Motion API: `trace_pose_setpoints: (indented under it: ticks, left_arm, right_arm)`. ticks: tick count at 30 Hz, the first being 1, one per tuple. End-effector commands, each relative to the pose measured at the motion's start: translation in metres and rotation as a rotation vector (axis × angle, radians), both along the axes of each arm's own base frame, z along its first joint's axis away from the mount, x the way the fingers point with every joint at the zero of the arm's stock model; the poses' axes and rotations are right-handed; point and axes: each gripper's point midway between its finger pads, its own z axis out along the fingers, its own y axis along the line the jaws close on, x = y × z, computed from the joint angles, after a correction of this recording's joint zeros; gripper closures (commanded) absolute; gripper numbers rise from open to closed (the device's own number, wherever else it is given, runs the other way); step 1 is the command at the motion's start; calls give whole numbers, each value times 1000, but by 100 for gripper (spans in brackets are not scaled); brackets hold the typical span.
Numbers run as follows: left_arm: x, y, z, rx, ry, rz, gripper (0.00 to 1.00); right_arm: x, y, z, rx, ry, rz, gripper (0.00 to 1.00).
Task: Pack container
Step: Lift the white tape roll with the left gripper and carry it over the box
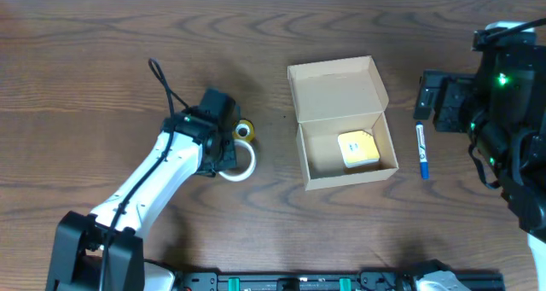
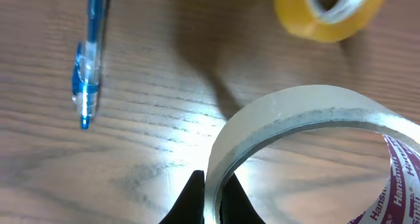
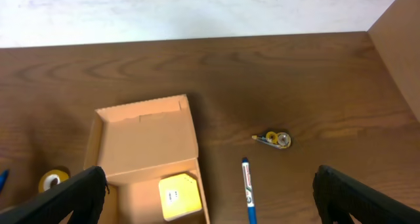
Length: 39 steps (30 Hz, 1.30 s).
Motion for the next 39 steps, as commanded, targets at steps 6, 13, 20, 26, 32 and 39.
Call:
trace_pose_setpoints:
  ticks: [6, 13, 20, 26, 32, 39]
  left_arm:
    - [29, -27, 61, -30, -100, -146, 94]
    - [37, -65, 99, -63, -196, -278, 94]
    - [34, -95, 113, -115, -239, -350, 94]
    - [33, -122, 120, -184, -279, -405, 94]
    - [29, -138, 97, -173, -222, -457, 94]
    - [27, -163, 91, -172, -183, -549, 94]
  right_arm:
    - [7, 1, -3, -10, 17, 8, 1]
    - [9, 2, -1, -9, 8, 8, 1]
    - [9, 2, -1, -8, 7, 8, 1]
    - [9, 2, -1, -8, 8, 8, 1]
    - [8, 2, -2, -10, 15, 8, 1]
    - [8, 2, -2, -10, 15, 8, 1]
